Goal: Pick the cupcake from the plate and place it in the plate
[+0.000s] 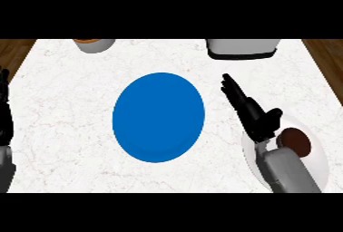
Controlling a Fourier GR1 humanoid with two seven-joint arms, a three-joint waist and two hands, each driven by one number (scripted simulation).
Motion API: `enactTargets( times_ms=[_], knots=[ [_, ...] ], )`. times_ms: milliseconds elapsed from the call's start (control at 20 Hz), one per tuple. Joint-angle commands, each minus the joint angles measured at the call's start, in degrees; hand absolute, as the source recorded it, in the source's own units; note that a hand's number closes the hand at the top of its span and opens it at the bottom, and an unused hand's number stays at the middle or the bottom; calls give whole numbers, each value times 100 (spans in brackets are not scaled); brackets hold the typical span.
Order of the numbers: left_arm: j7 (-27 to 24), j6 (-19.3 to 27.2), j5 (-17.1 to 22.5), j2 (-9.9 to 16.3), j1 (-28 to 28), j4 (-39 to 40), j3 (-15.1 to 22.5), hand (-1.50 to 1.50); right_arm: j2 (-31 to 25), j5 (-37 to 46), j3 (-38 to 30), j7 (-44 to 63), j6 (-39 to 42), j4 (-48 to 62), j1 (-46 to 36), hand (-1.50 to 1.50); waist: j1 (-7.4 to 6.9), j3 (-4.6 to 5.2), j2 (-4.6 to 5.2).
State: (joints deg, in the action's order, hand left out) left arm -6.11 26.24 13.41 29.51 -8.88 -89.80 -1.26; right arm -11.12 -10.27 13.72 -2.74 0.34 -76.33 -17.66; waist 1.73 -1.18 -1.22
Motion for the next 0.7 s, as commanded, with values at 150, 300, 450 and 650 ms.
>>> enactTargets(
  times_ms=[150,300,450,650],
  knots=[
    [-31,-427,-580,255,733,237,658,0,-316,-2351,-1300,96,1496,-625,321,-150,-1,92,116],
    [72,-772,-596,338,1174,460,949,0,-1697,-788,-1603,-324,1088,-489,335,-150,106,132,132],
    [-291,-881,-696,242,1554,481,1113,0,-1214,-2240,-2801,-980,1131,-629,904,-150,33,110,91],
    [-271,-920,-711,218,1635,436,1079,0,-1158,-3053,-3441,-1261,1678,-932,1917,-150,-13,114,86]
  ],
)
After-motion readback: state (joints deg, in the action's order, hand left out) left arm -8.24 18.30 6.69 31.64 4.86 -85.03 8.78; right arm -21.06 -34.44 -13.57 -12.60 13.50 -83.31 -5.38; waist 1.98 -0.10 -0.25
